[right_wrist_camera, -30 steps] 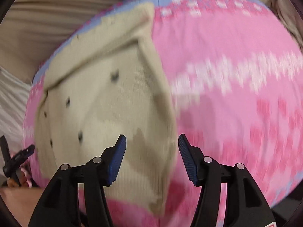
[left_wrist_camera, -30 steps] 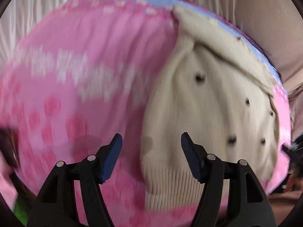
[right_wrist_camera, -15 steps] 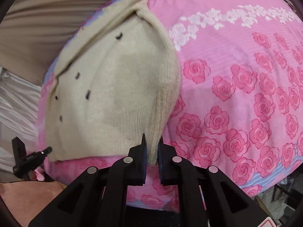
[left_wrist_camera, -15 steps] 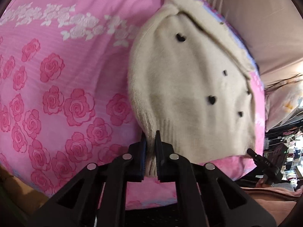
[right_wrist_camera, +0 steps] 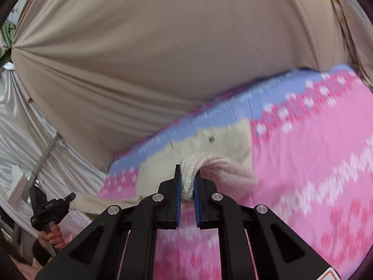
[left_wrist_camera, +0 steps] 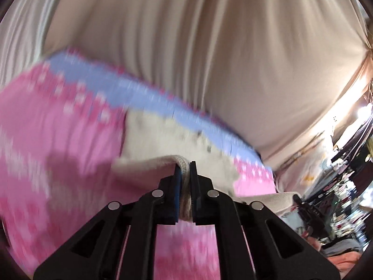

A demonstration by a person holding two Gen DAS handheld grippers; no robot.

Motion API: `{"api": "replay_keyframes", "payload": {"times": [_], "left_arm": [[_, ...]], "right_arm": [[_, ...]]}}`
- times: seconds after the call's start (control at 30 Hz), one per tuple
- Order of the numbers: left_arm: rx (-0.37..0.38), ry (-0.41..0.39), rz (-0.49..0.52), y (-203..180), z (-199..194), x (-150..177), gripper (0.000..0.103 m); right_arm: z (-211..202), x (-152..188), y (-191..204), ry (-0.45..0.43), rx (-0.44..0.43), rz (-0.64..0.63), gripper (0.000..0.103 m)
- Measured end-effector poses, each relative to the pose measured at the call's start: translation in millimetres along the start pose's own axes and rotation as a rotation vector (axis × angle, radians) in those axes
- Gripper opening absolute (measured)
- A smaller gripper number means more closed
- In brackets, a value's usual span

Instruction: Fold small clothes

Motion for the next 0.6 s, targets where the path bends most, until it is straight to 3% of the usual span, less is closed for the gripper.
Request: {"api": "replay_keyframes", "payload": {"times": [0.13,0.27,0.37,0.47,0.5,0.57,0.6], "left_arm": [[-0.077,-0.035,0.068,-7,38,-69,0.005],[-0.181,0.021,0.063,9,113,-123,0.005],[-0.275,0.086,0.036,33,177,-141,0.005],[-0.391,0.159,0.007,71,248,-145,0.013],[-0.435,0.185,-0.004,86,270,-140,0.015],[-0.509,0.23,-0.024,108,293,-130,0.016],[-0.52,0.244,-0.033,116,297,-125,0.016]], "right_arm": [[46,-71,-3,-0.032,0.007,-0.026,0.008],[117,-114,-29,0.004,0.063,0.009,0.008],[179,-123,-57,0.071,0.096,0.056,0.01],[240,-122,-91,0.133,0.173,0.082,0.022],[254,-121,-101,0.151,0.199,0.095,0.032],[271,-118,-120,0.168,0.251,0.136,0.034],[270,-118,-123,0.161,0.237,0.15,0.034]]}}
Point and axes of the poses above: each gripper's, at about its wrist camera, not at the fingertips, and z roughly the way its jaws point, y to its left, x to its underside, the point moved 10 cm from there along z, roughly the way its jaws point, and after that the axes turned 8 degrees about y, right-handed, at the moved point
